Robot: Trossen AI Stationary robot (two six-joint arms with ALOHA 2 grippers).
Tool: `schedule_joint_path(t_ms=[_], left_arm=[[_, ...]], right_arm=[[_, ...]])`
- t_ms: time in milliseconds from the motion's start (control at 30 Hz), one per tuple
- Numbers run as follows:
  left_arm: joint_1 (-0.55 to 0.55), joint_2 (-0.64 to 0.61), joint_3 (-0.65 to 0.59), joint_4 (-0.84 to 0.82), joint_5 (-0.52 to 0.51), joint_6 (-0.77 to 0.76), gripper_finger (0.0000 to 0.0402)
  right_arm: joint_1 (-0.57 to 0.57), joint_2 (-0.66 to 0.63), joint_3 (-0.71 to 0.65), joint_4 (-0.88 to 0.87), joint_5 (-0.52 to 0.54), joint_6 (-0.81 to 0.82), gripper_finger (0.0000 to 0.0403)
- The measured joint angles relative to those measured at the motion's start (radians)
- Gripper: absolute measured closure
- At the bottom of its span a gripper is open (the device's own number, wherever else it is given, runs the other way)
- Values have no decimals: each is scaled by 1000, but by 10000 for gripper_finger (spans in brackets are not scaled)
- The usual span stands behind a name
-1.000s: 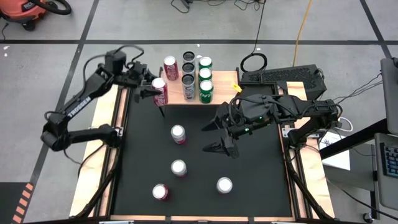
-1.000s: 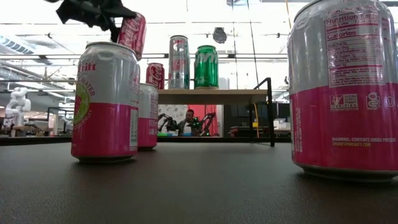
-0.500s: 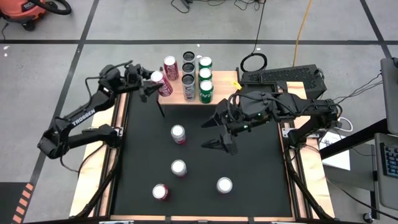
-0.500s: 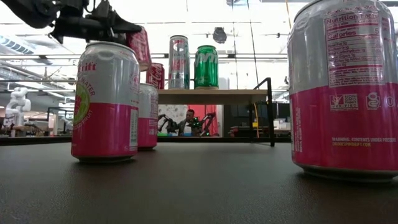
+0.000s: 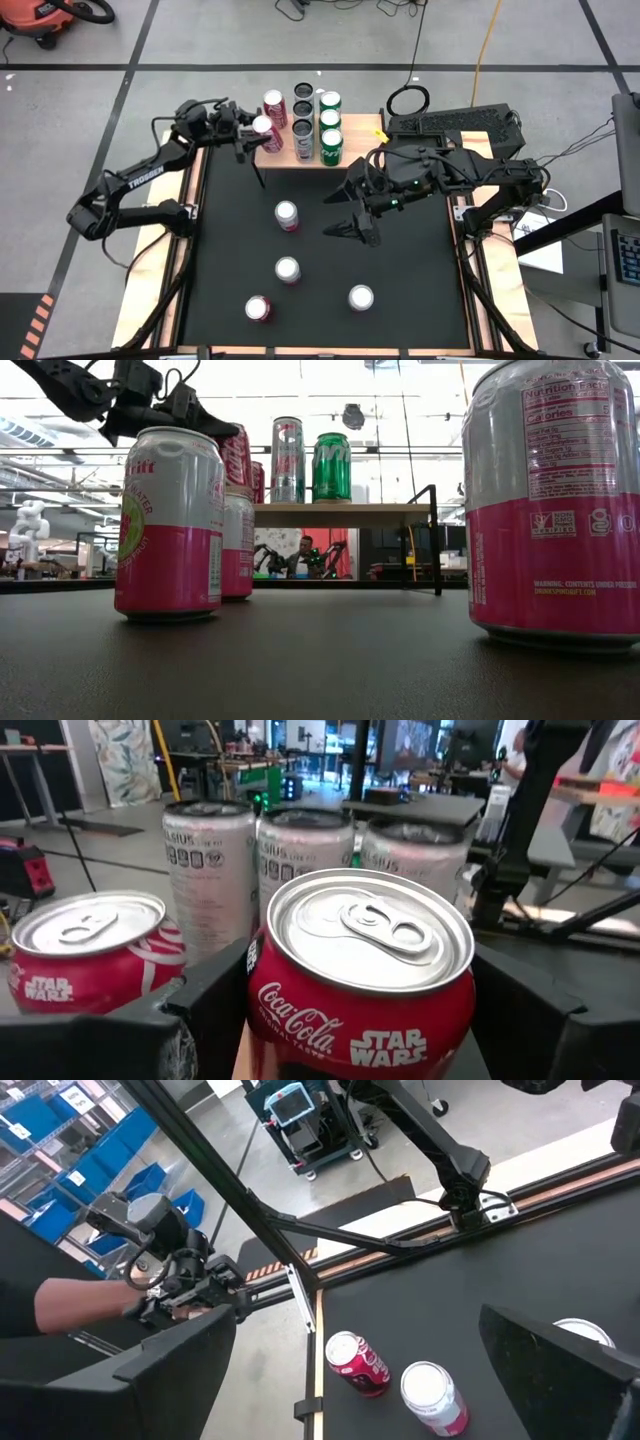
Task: Place canned beverage on shelf
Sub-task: Put the top red soda can aligned with the other red soda can on the shelf
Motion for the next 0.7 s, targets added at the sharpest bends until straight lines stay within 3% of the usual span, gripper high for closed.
schedule_joint_path(t_ms=[333,700], left_arm=[[0,85,0,-2,1,36,102],[0,90,0,-2,-25,62,102]], right_arm=[[0,0,0,-17,1,0,3],[0,0,0,-17,2,-1,3]])
